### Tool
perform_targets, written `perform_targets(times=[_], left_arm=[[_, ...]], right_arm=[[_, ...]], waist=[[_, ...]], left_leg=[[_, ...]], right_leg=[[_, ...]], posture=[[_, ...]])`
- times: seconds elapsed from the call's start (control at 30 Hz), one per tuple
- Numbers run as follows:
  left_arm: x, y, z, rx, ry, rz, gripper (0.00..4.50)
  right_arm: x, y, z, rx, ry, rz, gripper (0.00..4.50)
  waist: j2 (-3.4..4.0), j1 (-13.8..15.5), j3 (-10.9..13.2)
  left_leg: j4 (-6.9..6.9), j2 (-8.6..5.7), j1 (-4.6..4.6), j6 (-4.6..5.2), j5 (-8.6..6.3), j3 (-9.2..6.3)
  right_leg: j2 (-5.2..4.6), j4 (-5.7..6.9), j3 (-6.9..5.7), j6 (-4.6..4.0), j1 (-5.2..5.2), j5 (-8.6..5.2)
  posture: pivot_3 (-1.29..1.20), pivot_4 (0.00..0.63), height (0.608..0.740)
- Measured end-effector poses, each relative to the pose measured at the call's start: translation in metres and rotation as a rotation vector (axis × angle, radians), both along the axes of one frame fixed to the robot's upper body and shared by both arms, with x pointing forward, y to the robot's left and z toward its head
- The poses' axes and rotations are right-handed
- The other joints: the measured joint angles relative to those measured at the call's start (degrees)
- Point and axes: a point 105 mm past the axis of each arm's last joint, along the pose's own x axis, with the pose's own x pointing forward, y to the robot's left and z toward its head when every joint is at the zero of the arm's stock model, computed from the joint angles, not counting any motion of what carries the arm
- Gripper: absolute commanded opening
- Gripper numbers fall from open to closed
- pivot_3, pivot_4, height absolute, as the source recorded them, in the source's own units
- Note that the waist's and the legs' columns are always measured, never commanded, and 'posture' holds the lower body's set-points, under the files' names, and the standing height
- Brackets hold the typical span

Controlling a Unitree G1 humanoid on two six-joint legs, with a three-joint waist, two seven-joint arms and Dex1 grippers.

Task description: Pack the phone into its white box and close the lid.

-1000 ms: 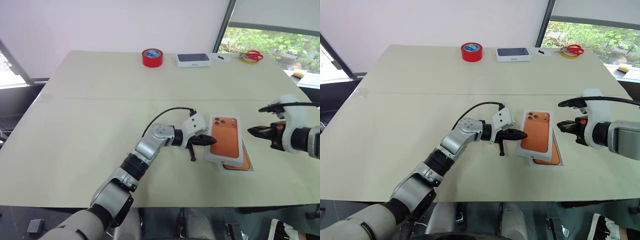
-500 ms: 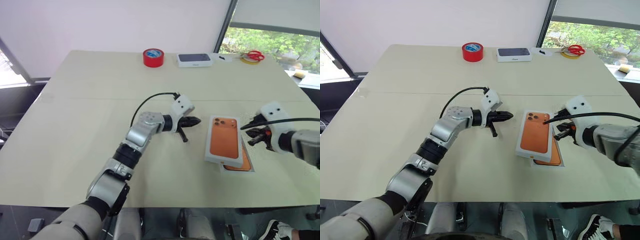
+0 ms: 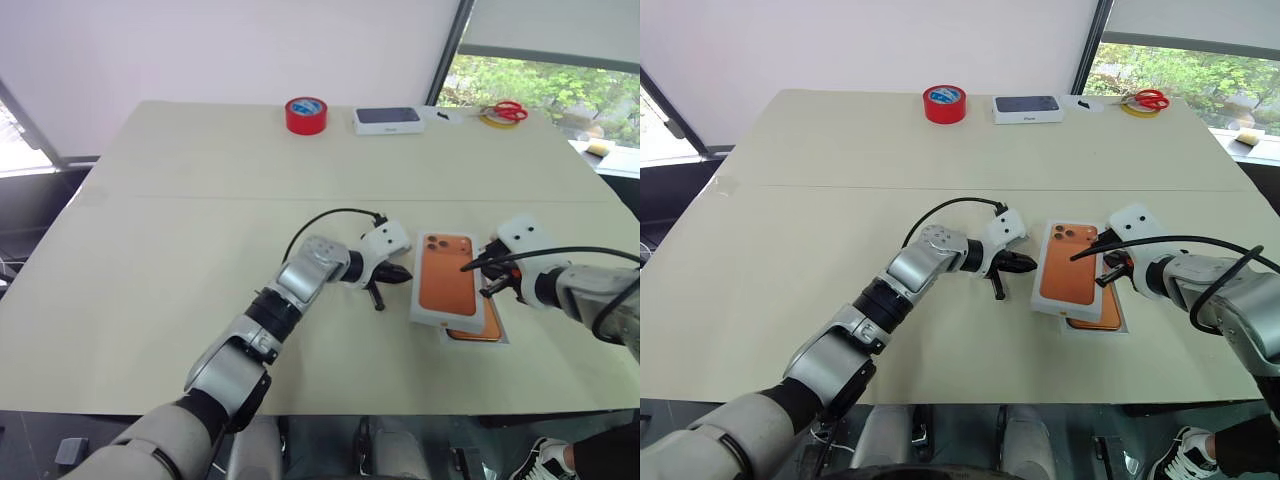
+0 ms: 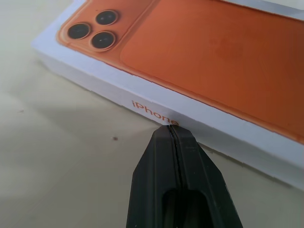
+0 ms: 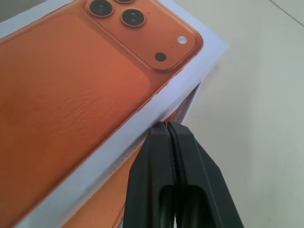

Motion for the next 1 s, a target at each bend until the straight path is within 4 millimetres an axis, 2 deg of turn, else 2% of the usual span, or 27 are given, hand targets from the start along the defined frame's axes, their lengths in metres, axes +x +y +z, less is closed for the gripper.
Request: perform_targets(times=[0.27,0.47,0.8,1.0], left_arm=[[-0.013,-0.003,0.015,-0.034,-0.036,-0.092,0.0],[-0.022,-0.014,0.015,-0.039,-0.033,-0.137,0.0],[-0.031,-0.027,0.017,-0.054,-0.03,-0.159,0.0],[-0.026,-0.027,0.013,-0.044,-0.026,-0.123,0.0]], right_arm=[[-0.02,-0.007,-0.006,-0.017,0.053,-0.007,0.06],[-0.028,-0.016,-0.007,-0.034,0.064,-0.037,0.06],[-0.029,-0.023,-0.009,-0.035,0.052,-0.071,0.06],[-0.025,-0.023,-0.009,-0.03,0.032,-0.079,0.06]], waist=[[0.01,0.02,0.0],[0.01,0.07,0.0],[0.04,0.0,-0.01],[0.04,-0.06,-0.02]], left_leg=[[0.02,0.0,0.02,0.0,0.0,-0.01],[0.02,-0.01,0.03,0.02,-0.01,-0.02],[0.02,-0.01,0.04,0.02,-0.01,-0.02],[0.02,-0.01,0.06,0.03,-0.01,-0.02]], right_leg=[[-0.01,0.0,0.0,-0.01,0.07,0.0],[-0.01,-0.02,0.0,-0.01,0.09,0.0],[-0.01,-0.03,0.0,-0.01,0.08,0.0],[-0.01,-0.03,0.0,-0.01,0.09,0.0]], posture=[[0.0,0.15,0.637],[0.0,0.15,0.637],[0.0,0.15,0.637],[0.0,0.15,0.637]])
